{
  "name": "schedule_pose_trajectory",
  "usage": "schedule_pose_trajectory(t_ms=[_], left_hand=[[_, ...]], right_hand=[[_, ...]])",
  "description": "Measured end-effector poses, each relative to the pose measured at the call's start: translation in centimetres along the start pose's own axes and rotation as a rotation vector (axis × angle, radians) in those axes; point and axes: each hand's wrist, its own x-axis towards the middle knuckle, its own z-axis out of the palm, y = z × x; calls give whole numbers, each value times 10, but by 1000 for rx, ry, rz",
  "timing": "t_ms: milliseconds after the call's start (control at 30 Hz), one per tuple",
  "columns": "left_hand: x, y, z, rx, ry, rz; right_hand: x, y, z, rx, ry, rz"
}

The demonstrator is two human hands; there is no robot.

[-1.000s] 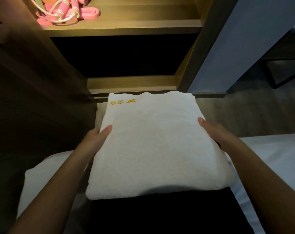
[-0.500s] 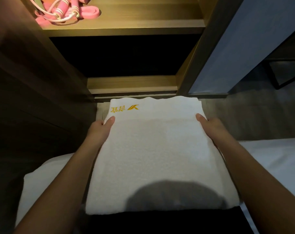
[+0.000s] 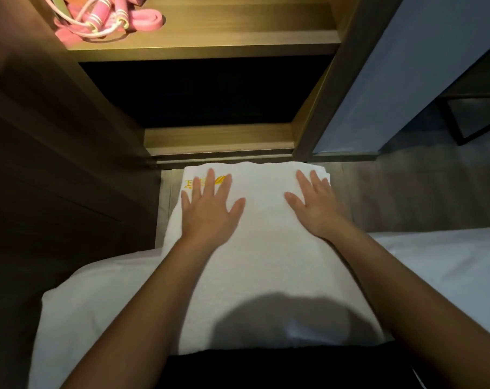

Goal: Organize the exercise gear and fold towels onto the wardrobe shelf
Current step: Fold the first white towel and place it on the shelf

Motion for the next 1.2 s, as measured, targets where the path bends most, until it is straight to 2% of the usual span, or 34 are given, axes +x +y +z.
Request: schedule_pose_trajectory(t_ms=[133, 167, 200, 233, 300, 333, 400, 467, 533, 633, 800, 833, 900, 967, 1067, 1133, 1200], left_hand=[[-7, -30, -6, -320, -119, -271], [-10, -36, -8, -372, -127, -351], [-12, -39, -10, -328, -93, -387], [-15, -36, -12, -209, -15, -359], [-19, -18, -15, -76, 193, -140], [-22, -5, -15, -81, 222, -16], [-29, 14, -8, -55, 140, 141], [-35, 12, 1, 16, 37, 144], [-40, -8, 3, -24, 28, 83], [-57, -48, 7, -192, -14, 28], [-98, -85, 13, -545, -107, 24], [-102, -85, 11, -525, -84, 21], [-105, -79, -1, -339, 32, 67], [-112, -65, -12, -211, 155, 216], [-135, -38, -11, -141, 76, 453], [-152, -34, 1, -9, 3, 511], [-163, -47, 3, 17, 6, 532]], right_hand=[[-8, 24, -6, 357, -126, 160], [-9, 29, -8, 398, -141, 197], [-10, 32, -12, 338, -107, 212], [-10, 30, -15, 199, -22, 201], [-9, 13, -16, 2, 169, 63], [-10, -1, -14, -9, 199, -38], [-18, -21, 0, -70, 152, -202], [-29, -21, 14, -172, 114, -241], [-36, -3, 14, -153, 109, -192], [-51, 26, 6, -60, 68, -133], [-94, 56, 5, 208, 4, -149], [-100, 58, 3, 204, 2, -146], [-111, 55, -1, 137, 59, -182], [-125, 45, -1, 64, 143, -305], [-149, 32, 15, -81, 97, -504], [-160, 37, 21, -181, 53, -558], [-167, 51, 16, -181, 26, -568]])
